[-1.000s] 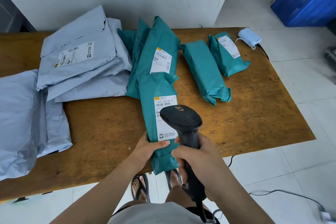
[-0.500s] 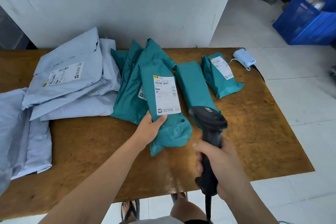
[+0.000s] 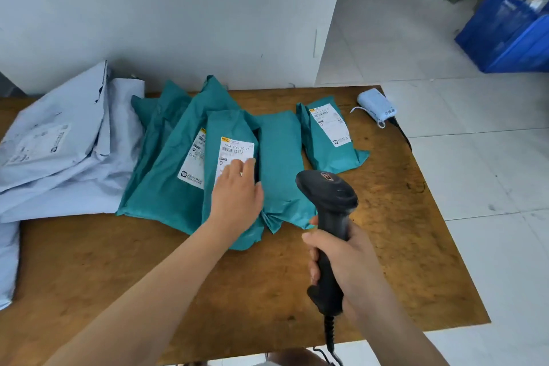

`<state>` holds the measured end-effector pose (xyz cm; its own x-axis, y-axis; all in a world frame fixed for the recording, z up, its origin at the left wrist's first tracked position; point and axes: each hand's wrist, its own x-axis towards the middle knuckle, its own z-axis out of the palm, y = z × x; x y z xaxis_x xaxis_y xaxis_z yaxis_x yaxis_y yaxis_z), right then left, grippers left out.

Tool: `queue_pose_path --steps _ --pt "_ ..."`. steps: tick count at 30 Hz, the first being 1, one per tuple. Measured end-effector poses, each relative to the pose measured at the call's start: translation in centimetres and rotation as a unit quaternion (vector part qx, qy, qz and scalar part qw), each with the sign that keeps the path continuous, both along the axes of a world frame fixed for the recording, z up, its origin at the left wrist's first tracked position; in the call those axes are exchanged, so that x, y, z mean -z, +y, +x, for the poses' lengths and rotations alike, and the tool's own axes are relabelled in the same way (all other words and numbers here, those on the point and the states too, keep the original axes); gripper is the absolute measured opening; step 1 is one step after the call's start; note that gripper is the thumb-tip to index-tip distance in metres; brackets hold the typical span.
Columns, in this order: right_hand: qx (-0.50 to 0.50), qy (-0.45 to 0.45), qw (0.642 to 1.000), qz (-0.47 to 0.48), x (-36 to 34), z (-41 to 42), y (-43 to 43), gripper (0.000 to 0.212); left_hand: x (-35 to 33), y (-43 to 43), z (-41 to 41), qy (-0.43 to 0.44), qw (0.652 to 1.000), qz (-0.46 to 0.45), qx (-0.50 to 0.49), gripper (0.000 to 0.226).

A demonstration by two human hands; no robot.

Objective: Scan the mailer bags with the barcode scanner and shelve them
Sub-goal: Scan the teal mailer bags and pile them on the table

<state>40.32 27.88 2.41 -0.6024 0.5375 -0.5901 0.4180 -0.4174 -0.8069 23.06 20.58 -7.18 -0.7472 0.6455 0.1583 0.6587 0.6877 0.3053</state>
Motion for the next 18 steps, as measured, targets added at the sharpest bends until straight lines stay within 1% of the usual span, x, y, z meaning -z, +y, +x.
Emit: queue_pose_path --steps 1,3,5,6,8,9,11,13,14,15,16,17,18 --pt "0.002 0.001 1.0 0.0 0.0 0.2 0.4 0.01 0.0 1.4 1.0 -0.024 0.999 -0.029 0.024 0.051" --pt "0.011 0.005 1.0 0.001 -0.2 0.7 1.3 0.011 1.1 4.3 2.6 -0.063 0.991 -0.116 0.036 0.07" --pt "0.024 0.006 1.0 0.009 -0.4 1.5 2.3 0.012 2.3 6.9 3.7 -0.133 0.974 -0.183 -0.011 0.098" --pt "0.033 0.008 0.999 0.013 -0.5 2.0 2.8 0.011 3.1 8.0 4.0 -0.17 0.966 -0.19 -0.045 0.11" --pt "0.05 0.008 0.999 0.015 -0.6 3.0 3.8 0.013 4.1 9.6 4.0 -0.21 0.955 -0.18 -0.105 0.123" --pt "0.057 0.005 0.998 0.014 -0.5 3.6 4.2 0.015 4.4 10.1 3.7 -0.214 0.953 -0.172 -0.128 0.125" --pt "0.065 0.0 0.998 0.009 -0.3 4.5 4.8 0.017 4.3 10.4 2.9 -0.227 0.949 -0.142 -0.169 0.12" --pt "0.069 -0.001 0.998 0.0 0.0 5.1 5.1 0.017 4.8 10.3 1.8 -0.279 0.937 -0.07 -0.197 0.11" --pt "0.071 -0.001 0.997 -0.006 0.1 5.3 5.2 0.016 4.8 10.1 1.2 -0.335 0.921 -0.002 -0.201 0.106" --pt "0.073 0.0 0.997 -0.011 0.2 5.3 5.3 0.013 4.5 9.6 0.8 -0.413 0.884 0.094 -0.198 0.1" --pt "0.073 0.002 0.997 -0.016 0.2 5.3 5.3 0.012 3.7 8.8 0.6 -0.498 0.821 0.208 -0.186 0.089" --pt "0.071 0.005 0.997 -0.019 0.2 5.3 5.3 0.011 2.7 7.8 0.8 -0.588 0.732 0.302 -0.167 0.075" --pt "0.068 0.007 0.997 -0.02 0.1 5.2 5.4 0.011 1.8 6.5 1.2 -0.663 0.639 0.363 -0.143 0.065"
